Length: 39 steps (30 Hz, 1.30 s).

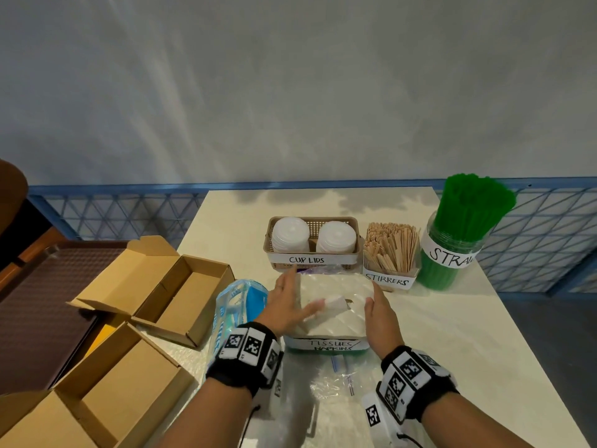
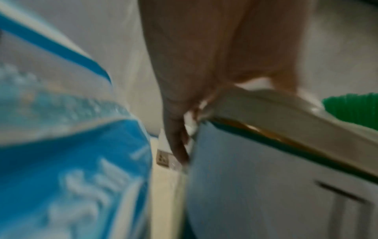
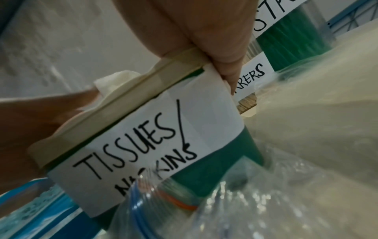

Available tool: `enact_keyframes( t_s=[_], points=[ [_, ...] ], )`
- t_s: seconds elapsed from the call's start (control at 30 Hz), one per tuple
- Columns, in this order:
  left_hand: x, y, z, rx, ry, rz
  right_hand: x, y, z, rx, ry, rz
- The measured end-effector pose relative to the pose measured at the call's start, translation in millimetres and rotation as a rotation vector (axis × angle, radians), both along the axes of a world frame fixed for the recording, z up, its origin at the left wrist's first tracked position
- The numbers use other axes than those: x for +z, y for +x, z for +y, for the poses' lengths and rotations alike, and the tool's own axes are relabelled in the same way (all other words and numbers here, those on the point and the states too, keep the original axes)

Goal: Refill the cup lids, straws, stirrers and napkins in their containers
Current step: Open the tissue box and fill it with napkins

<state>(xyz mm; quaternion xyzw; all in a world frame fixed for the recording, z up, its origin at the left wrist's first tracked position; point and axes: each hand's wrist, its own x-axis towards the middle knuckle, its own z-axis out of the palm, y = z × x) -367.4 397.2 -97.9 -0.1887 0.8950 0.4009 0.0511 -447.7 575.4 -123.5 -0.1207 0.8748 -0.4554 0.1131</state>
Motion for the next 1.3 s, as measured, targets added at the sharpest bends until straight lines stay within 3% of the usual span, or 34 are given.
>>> enact_keyframes(
  t_s=[0.07, 0.1, 0.2, 0.47, 0.67, 0.8, 0.97, 1.1, 1.17, 1.3],
  points=[
    [5.5, 4.7, -10.4, -0.276, -0.172, -0.192, -0.6, 0.0, -0.6, -0.011, -0.006, 0.0],
    [9.2, 5.3, -13.3, -0.337, -0.22, -0.244, -0.8, 0.2, -0.9, -0.012, -0.008, 0.001],
    [14.1, 0.8, -17.6, -0.403, -0.348, -0.199, 0.2, 1.3, -1.8, -0.012, -0.018, 0.02],
    [19.9, 1.7, -19.2, -0.308, -0.262, -0.083, 9.4, 4.9, -5.4, -0.053, 0.029, 0.084],
    [26.5, 0.4, -19.6, -0.337, -0.327, -0.129, 13.9, 2.1, -7.6, -0.03, 0.113, 0.094],
    [25.0, 0.6, -22.1, -0.33, -0.354, -0.198, 17.3, 2.1, -8.9, 0.006, 0.033, 0.118],
    [22.1, 3.0, -19.3, -0.323, -0.266, -0.155, 19.0, 0.5, -7.6, 0.014, -0.016, 0.074],
    [23.3, 3.0, -16.4, -0.356, -0.38, -0.262, 16.5, 1.4, -8.6, 0.014, -0.001, 0.08],
    [26.2, 1.7, -12.5, -0.393, -0.447, -0.314, 15.5, 3.5, -8.7, 0.061, 0.079, 0.129],
    [24.8, -3.2, -1.1, -0.455, -0.57, -0.389, 14.2, 4.1, -7.9, 0.204, 0.444, 0.233]
  ],
)
